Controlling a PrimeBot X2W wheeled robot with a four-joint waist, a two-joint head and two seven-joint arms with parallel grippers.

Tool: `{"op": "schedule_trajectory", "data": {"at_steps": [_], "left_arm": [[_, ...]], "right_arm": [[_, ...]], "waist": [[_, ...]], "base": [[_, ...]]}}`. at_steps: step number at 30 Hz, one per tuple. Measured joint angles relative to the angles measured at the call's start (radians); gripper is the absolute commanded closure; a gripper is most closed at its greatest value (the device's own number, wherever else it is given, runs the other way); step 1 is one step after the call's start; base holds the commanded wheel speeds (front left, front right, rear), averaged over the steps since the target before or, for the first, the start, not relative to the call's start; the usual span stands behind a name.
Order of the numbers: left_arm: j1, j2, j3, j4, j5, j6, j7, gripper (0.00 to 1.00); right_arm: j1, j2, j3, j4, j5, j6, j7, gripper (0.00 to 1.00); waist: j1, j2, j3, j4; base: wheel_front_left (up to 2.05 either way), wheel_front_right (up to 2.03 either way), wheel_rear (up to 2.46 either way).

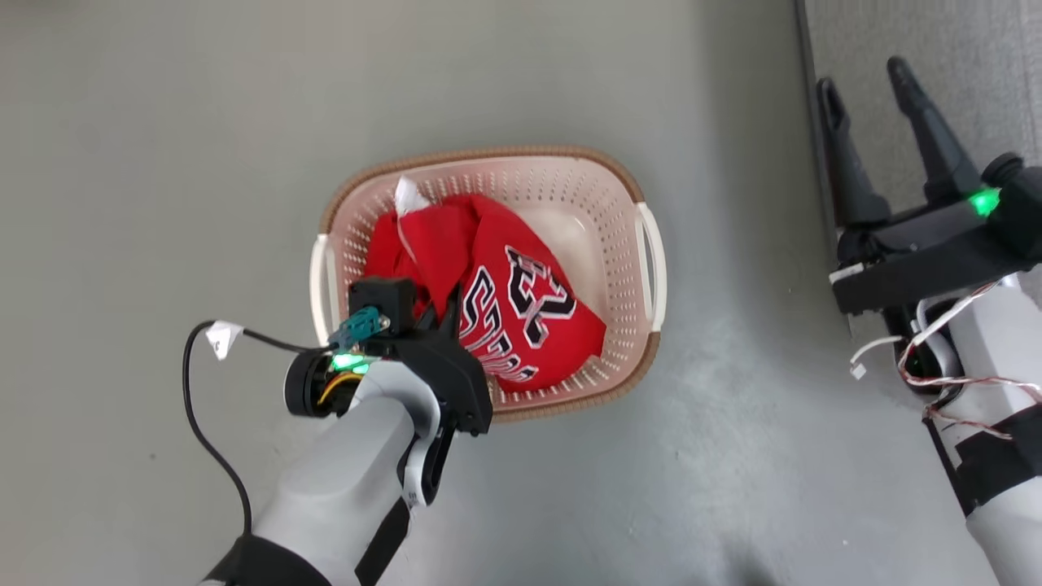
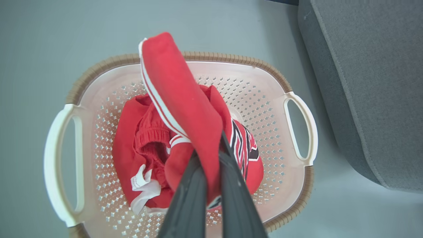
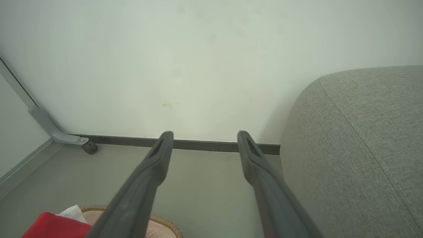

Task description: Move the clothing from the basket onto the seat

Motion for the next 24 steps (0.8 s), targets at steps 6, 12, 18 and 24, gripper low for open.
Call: {"op": "schedule_trajectory", "data": {"at_steps": [6,12,18,24], "left_arm": [[0.057,-0.002,0.052,-0.001,0.0,-0.001,0.0,1.0],[0.108,-0.004,0.098,-0.004,0.017,-0.009,0.0,1.0],[0.157,0.0,0.143,-0.03,0.059,-0.009,0.0,1.0],[0.199,0.022,0.194,-0.068,0.099,-0.008,0.0,1.0]], "right_arm": [[0.042,0.011,0.002,0.048,0.0,0.0,0.0,0.0],[0.091,0.028,0.006,0.083,0.001,0.0,0.0,0.0],[0.132,0.042,0.009,0.114,0.002,0.0,0.0,0.0],[0.169,0.053,0.01,0.142,0.002,0.0,0.0,0.0]], "waist": [[0.0,0.0,-0.087,0.021],[0.0001,0.0,-0.171,0.041],[0.0,-0.0001,-0.251,0.061],[0.0,-0.0001,-0.321,0.083]], "base": [[0.0,0.0,0.0],[0.0,0.0,0.0],[0.0,0.0,0.0],[0.0,0.0,0.0]]}}
